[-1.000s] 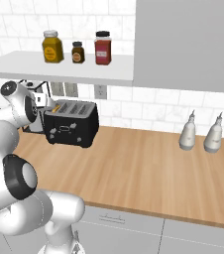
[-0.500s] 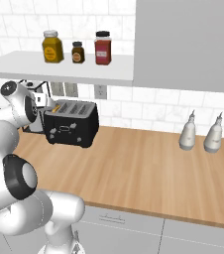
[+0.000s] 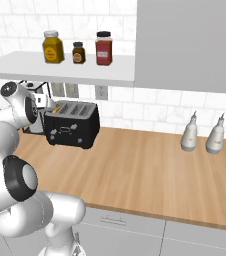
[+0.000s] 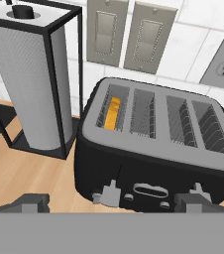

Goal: Start the toaster. Once the lever pops up, take the bread to the plate on the dining counter.

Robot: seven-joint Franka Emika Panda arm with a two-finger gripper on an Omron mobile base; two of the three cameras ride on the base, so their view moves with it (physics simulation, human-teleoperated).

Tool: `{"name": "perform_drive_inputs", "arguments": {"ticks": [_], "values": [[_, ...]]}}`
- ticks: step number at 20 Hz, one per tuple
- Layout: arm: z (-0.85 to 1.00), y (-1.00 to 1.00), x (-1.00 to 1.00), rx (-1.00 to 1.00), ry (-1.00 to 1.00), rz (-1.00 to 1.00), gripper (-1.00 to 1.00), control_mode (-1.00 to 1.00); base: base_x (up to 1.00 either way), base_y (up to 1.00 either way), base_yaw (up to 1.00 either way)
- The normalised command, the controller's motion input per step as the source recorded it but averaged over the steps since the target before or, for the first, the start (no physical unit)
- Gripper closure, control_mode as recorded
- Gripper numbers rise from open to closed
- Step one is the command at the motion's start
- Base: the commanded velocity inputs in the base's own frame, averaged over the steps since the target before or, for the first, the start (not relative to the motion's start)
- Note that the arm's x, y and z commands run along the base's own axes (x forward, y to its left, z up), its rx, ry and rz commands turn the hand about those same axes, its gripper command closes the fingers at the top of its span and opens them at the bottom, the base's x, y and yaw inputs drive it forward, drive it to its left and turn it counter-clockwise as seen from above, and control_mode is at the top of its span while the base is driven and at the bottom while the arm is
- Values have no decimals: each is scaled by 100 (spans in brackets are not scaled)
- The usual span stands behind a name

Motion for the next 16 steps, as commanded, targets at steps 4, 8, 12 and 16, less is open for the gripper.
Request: {"name": "perform_drive_inputs", "arguments": {"ticks": [4, 8, 12, 16], "values": [[0, 0, 0, 0, 0, 0, -100, -100, 0, 0, 0], [0, 0, 0, 0, 0, 0, -100, -100, 0, 0, 0], [0, 0, 0, 0, 0, 0, -100, -100, 0, 0, 0], [0, 0, 0, 0, 0, 0, -100, -100, 0, 0, 0]]}}
